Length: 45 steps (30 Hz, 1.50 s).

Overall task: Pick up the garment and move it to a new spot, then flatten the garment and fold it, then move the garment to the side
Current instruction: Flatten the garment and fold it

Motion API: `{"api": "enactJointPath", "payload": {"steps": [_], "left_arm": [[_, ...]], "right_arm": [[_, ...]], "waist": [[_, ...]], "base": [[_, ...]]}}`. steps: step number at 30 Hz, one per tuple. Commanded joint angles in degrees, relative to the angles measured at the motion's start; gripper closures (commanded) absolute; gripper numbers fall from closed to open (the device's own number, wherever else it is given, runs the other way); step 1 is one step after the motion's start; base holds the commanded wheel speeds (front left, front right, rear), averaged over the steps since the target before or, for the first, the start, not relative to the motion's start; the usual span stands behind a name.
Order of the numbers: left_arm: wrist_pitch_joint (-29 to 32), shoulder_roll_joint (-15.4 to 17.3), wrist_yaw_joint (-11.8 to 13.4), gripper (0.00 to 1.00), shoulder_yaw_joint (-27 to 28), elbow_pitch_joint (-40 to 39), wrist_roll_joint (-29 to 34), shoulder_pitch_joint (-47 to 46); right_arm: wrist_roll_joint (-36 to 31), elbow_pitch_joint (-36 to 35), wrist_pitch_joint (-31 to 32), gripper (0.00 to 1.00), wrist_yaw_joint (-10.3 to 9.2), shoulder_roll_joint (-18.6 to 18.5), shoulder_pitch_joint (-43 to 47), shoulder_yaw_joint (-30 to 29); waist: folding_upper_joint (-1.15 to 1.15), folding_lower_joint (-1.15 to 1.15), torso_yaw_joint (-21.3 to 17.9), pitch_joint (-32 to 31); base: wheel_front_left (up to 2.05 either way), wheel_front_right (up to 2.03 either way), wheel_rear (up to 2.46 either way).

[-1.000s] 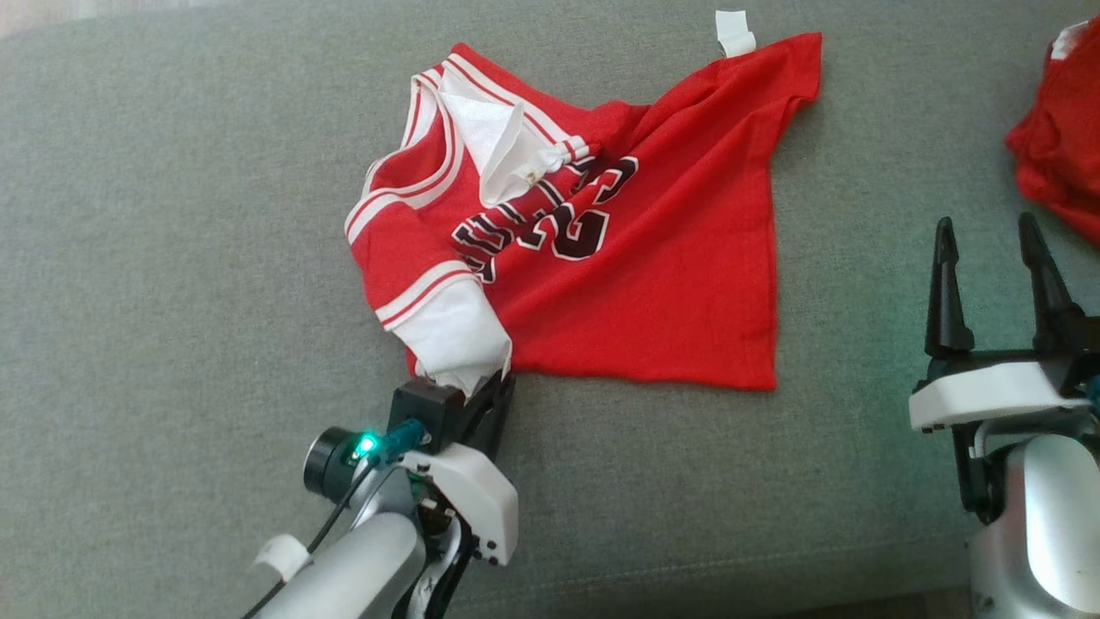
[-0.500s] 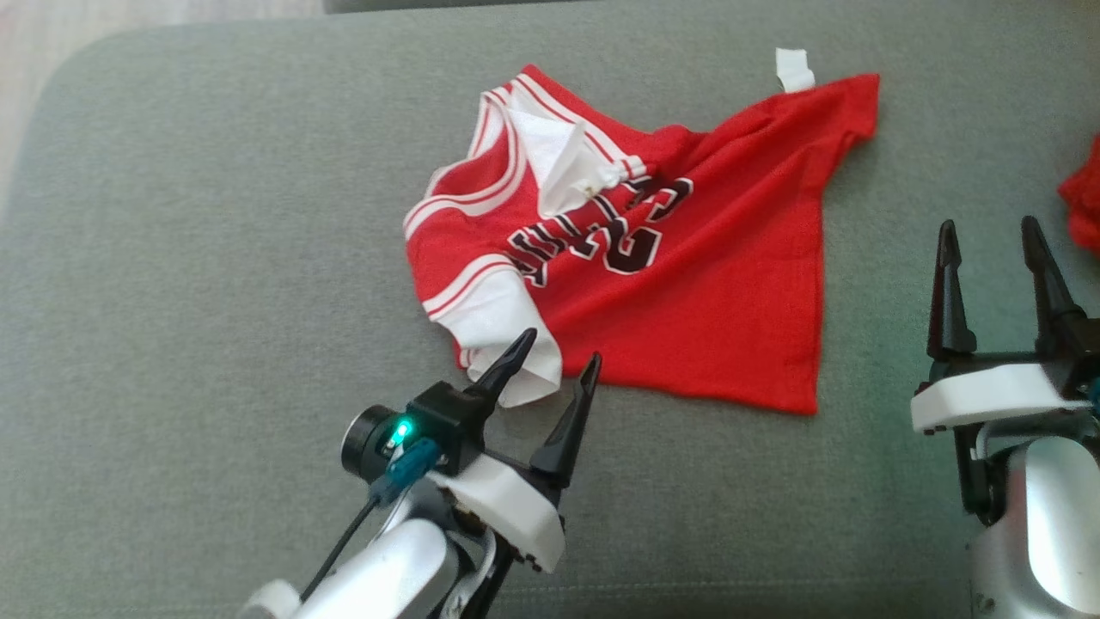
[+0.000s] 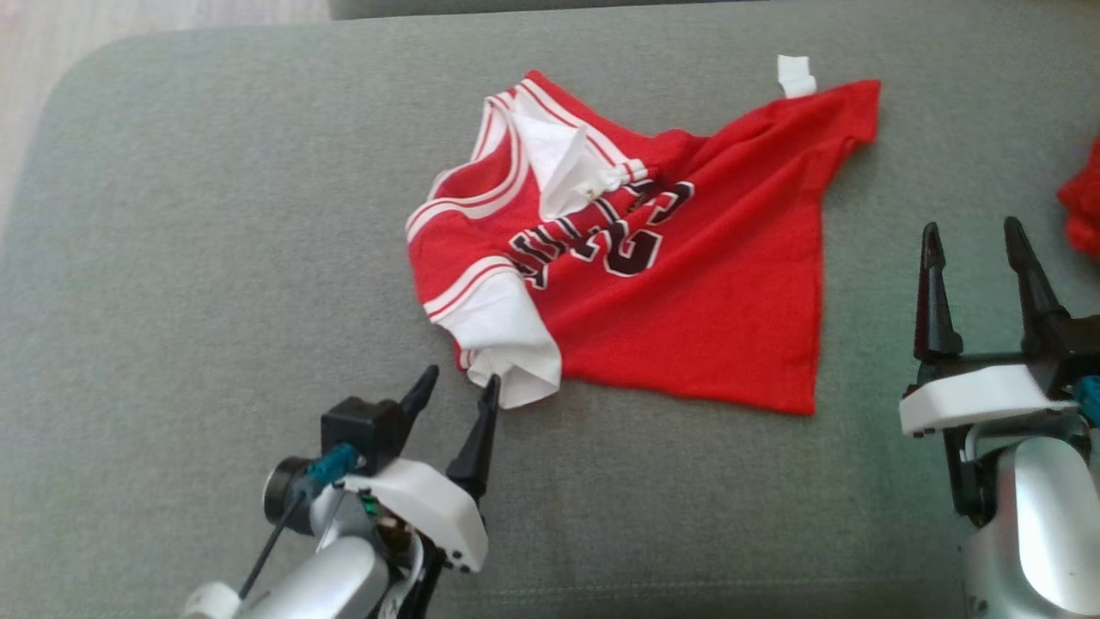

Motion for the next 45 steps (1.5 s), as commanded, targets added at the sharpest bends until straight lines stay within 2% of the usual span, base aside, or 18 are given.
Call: {"api": "enactJointPath", "payload": {"steps": [1,12,20,21,22,23,25,26,28,30,31,37,45], "left_arm": [[-0.8,0.3,-0.6,0.0,2.7,-0.2,-0.4,-3.3],[-1.8,-0.6,-2.7,0.0,3.6,6.0,-1.1,-6.9],[-2.5,-1.5,-3.4,0.0,3.0,6.3,0.2,-9.0],[-2.6,-1.5,-3.4,0.04,2.9,6.2,0.3,-9.1],[-2.6,-1.5,-3.4,0.04,2.9,6.2,0.3,-9.1],[-2.6,-1.5,-3.5,0.12,2.8,6.2,0.4,-9.2],[-2.7,-1.5,-3.5,0.36,2.6,6.1,0.6,-9.4],[-2.7,-1.6,-3.6,0.52,2.5,6.0,0.7,-9.5],[-2.8,-1.6,-3.6,0.65,2.3,5.8,1.1,-9.9],[-3.0,-1.8,-3.7,0.92,2.3,5.7,1.3,-10.1],[-3.1,-1.8,-3.7,1.0,2.3,5.7,1.4,-10.2],[-3.5,-0.8,-3.1,1.0,2.6,3.2,2.5,-9.9],[-3.8,4.3,1.6,1.0,5.7,-8.5,3.3,-4.2]], "right_arm": [[-0.3,-1.8,0.2,0.0,0.37,-0.3,-0.5,1.4],[-0.3,-2.1,0.1,0.0,0.37,-0.3,-0.2,0.9],[0.0,-1.9,-0.2,0.0,0.37,-0.3,-0.5,1.0],[0.0,-1.9,-0.2,0.0,0.37,-0.3,-0.6,1.0],[0.0,-1.9,-0.2,0.0,0.37,-0.3,-0.6,1.0],[0.0,-1.9,-0.2,0.0,0.37,-0.3,-0.6,0.9],[-0.1,-1.8,-0.3,0.0,0.37,-0.3,-0.6,0.9],[0.0,-1.8,-0.3,0.0,0.37,-0.3,-0.6,0.9],[0.0,-1.8,-0.3,0.0,0.37,-0.3,-0.8,1.0],[0.0,-1.7,-0.3,0.0,0.37,-0.3,-0.9,1.0],[0.0,-1.6,-0.4,0.0,0.37,-0.3,-0.9,1.0],[-0.3,-1.6,-0.5,0.0,0.37,-0.3,-0.7,0.1],[0.0,-1.7,-0.6,0.0,0.37,-0.3,-0.2,-0.1]], "waist": [[0.0,0.0,-1.0,0.5],[0.0,0.0,-3.8,1.5],[0.0,0.0,-4.0,2.0],[0.0,0.0,-4.0,2.0],[0.0,0.0,-4.0,2.0],[0.0,0.0,-3.9,2.0],[0.0,0.0,-3.9,2.0],[0.0,0.0,-3.8,2.0],[0.0,0.0,-3.8,2.1],[0.0,0.0,-3.8,2.0],[0.0,0.0,-3.7,2.0],[0.0,0.0,-2.8,1.7],[0.0,0.0,0.3,0.9]], "base": [[0.0,0.0,0.0],[0.0,0.0,0.0],[0.0,0.0,0.0],[0.0,0.0,0.0],[0.0,0.0,0.0],[0.0,0.0,0.0],[0.0,0.0,0.0],[0.0,0.0,0.0],[0.0,0.0,0.0],[0.0,0.0,0.0],[0.0,0.0,0.0],[0.0,0.0,0.0],[0.0,0.0,0.0]]}}
